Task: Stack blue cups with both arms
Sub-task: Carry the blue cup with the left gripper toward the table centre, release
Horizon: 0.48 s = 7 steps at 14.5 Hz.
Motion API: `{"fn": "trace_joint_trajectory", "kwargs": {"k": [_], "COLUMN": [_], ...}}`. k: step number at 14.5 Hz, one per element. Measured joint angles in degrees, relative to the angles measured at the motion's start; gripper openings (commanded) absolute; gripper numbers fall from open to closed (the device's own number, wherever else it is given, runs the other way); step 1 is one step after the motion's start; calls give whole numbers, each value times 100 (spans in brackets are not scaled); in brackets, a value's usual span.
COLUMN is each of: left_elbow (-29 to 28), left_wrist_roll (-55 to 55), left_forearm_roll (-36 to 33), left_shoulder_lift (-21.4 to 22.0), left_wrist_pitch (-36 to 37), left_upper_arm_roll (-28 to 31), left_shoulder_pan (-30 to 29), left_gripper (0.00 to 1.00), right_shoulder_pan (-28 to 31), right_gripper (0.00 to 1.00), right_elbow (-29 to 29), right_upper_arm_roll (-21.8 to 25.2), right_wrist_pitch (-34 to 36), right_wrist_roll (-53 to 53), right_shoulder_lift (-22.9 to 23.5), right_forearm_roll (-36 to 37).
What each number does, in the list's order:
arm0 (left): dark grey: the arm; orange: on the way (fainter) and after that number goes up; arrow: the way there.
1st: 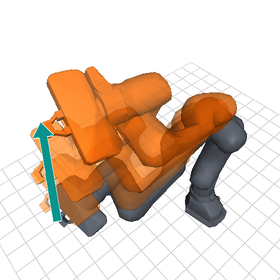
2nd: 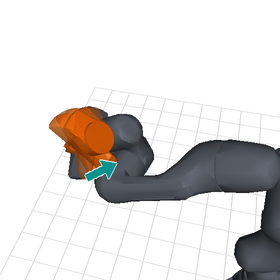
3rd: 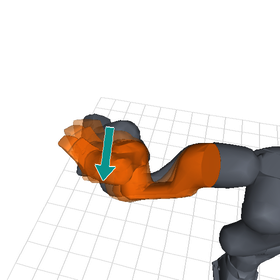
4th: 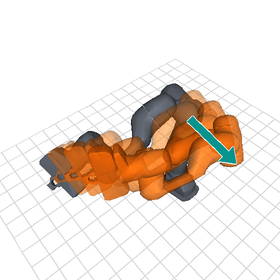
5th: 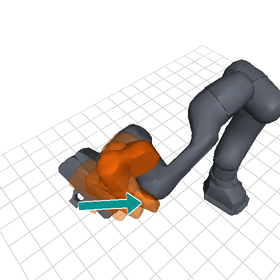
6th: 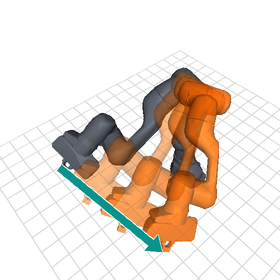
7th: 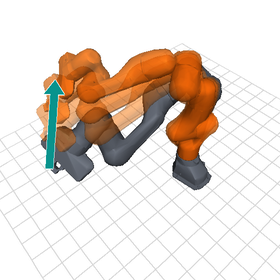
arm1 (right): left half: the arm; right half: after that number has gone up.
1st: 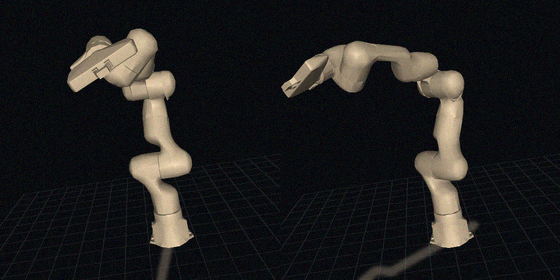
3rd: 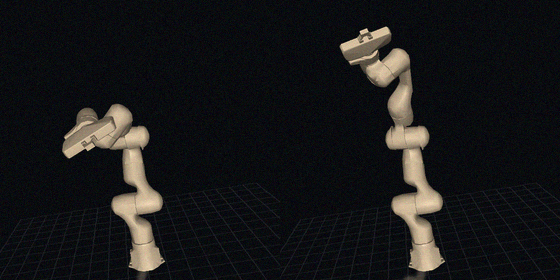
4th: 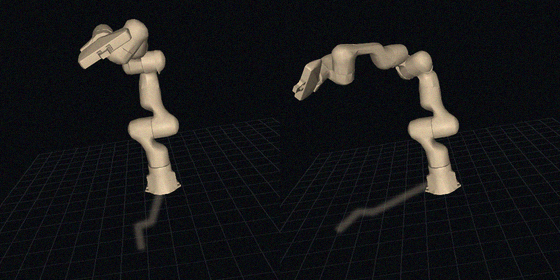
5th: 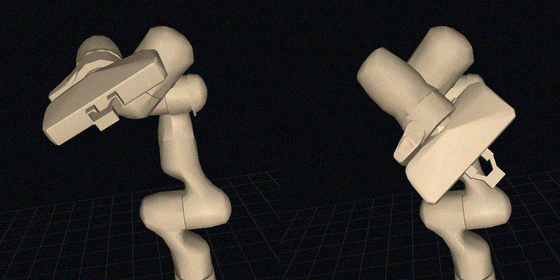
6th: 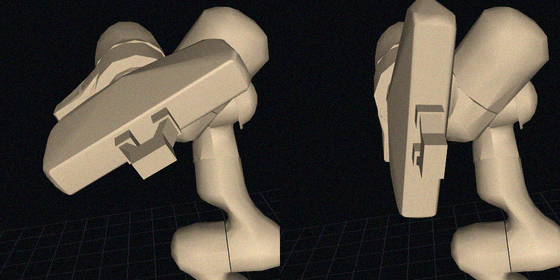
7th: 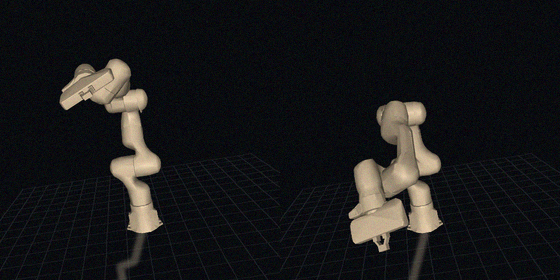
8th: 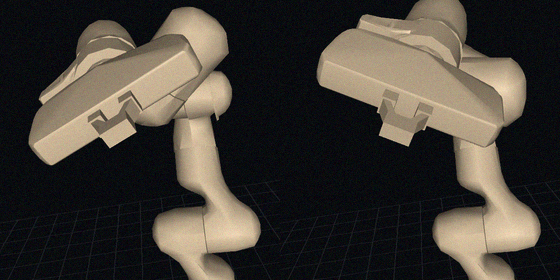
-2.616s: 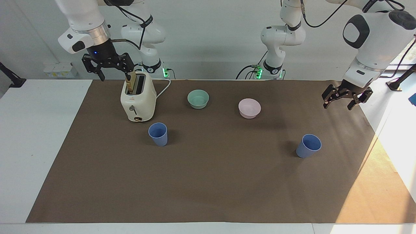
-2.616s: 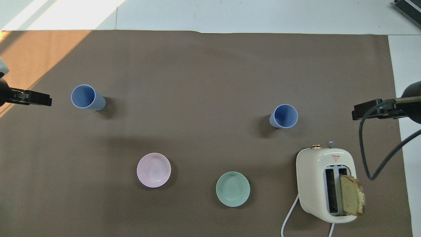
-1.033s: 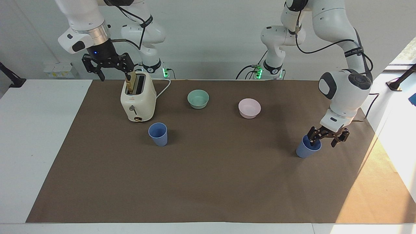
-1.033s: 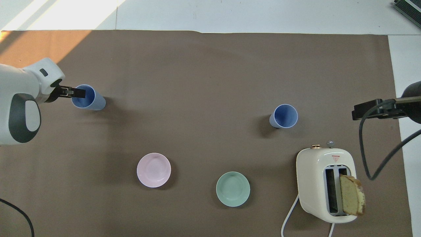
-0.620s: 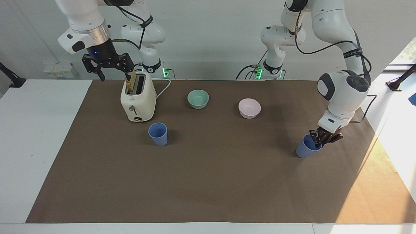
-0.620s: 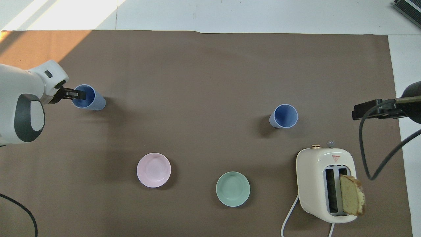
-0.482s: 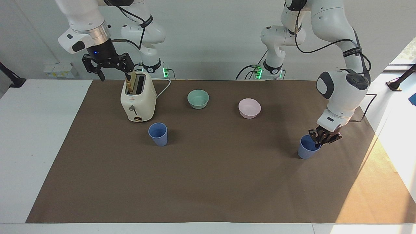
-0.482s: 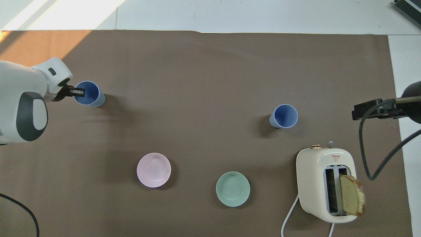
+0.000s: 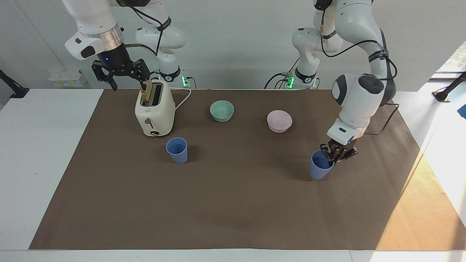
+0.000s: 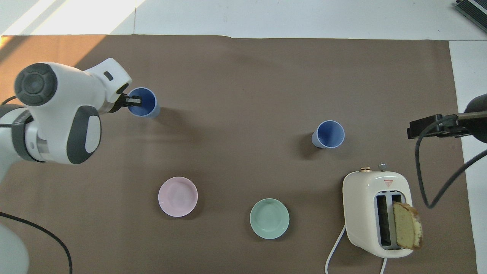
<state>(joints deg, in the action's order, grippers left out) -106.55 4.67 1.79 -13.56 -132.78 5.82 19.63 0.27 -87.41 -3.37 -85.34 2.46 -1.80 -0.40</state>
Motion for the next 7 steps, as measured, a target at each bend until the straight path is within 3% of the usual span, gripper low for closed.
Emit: {"fn": "trace_joint_trajectory", "kwargs": {"k": [7], "left_elbow": [-1], "left_wrist_roll": [1718], "left_forearm_roll": [26], "left_shoulder_lift": [-181], "left_wrist_pitch": [-321], "left_upper_arm_roll": [-31], "left_shoulder_pan": [1535], "left_gripper": [0], "right_shoulder_pan": [0], "right_gripper": [100], "right_elbow": [0], "right_upper_arm_roll": [0], "right_wrist_pitch": [0], "right_wrist_roll": [0], "right_shoulder_lift": [0], "right_forearm_roll": [0]}}
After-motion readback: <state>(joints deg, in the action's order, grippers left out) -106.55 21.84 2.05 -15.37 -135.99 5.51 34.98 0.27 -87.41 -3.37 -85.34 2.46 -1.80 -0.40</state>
